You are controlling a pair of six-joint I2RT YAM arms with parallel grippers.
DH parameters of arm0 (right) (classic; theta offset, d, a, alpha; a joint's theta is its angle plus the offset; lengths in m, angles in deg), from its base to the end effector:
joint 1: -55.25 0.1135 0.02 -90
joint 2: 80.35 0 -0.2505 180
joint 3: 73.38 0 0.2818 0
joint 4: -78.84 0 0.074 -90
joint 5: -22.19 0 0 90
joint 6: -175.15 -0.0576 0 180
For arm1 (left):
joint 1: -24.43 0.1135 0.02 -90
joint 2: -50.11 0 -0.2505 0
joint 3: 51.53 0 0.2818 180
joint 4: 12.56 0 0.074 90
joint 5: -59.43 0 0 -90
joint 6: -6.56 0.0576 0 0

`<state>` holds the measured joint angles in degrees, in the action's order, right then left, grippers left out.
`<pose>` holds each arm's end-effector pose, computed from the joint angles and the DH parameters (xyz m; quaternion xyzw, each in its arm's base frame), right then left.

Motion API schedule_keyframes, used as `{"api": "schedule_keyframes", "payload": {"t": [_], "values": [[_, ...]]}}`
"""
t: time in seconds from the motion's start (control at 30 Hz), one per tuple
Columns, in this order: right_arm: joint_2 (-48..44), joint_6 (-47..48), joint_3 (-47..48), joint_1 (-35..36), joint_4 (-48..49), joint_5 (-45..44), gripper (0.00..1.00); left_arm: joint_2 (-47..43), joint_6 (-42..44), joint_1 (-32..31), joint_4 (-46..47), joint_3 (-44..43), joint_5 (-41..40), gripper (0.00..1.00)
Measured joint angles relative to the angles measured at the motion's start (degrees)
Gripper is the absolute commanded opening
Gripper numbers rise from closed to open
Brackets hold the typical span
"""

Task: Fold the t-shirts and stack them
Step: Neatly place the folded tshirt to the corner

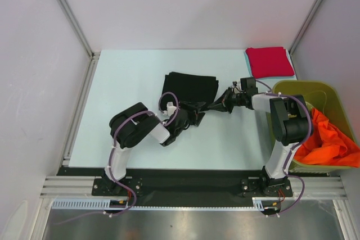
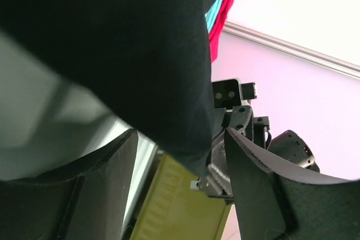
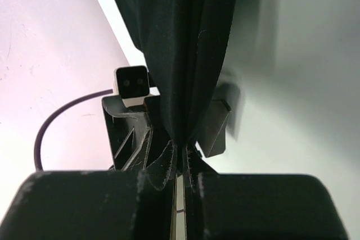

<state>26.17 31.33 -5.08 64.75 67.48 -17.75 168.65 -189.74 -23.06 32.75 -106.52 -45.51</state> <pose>0.3720 0.1070 0.0948 0.1854 0.8426 0.5023 0.0580 0.2734 -0.2762 0.0407 -0.4608 0.6625 -0.5421 0.2344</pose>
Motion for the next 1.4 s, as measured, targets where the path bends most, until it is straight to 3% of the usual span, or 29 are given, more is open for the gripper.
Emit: {"api": "schedule_keyframes", "payload": {"t": [0.13,0.2,0.53,0.6,0.77,0.83,0.87,1.13,1.4], "values": [[-0.3,1.3,0.3,-0.5,-1.8,0.4,0.01,1.9,-0.3,0.2,0.1,-2.2,0.1,0.59],[-0.3,2.3,1.1,-1.0,-3.4,0.9,0.06,2.5,-0.3,0.2,0.3,-2.5,0.1,0.55],[-0.3,10.6,4.2,-1.7,-10.4,1.5,0.29,6.1,0.5,2.1,6.3,-2.7,4.4,0.06],[-0.3,12.0,4.4,-2.3,-11.9,1.2,0.42,6.1,0.8,2.6,6.6,-2.6,5.4,0.01],[-0.3,17.2,7.5,-4.1,-17.3,-2.9,0.75,5.9,1.9,4.0,7.0,-2.2,8.2,0.01],[-0.1,18.6,9.2,-4.5,-17.9,-4.1,0.82,5.8,2.0,4.2,7.0,-2.0,9.1,0.01],[0.4,19.1,10.1,-4.7,-17.9,-4.5,1.0,5.8,2.0,4.3,7.0,-2.0,9.4,0.01],[12.1,18.6,18.9,-4.5,-15.6,-3.8,1.0,5.1,2.0,4.5,7.0,-1.5,10.8,0.0],[16.9,13.9,24.9,-3.7,-12.1,-4.3,0.97,2.6,1.8,4.8,7.0,-0.4,11.3,0.0]]}}
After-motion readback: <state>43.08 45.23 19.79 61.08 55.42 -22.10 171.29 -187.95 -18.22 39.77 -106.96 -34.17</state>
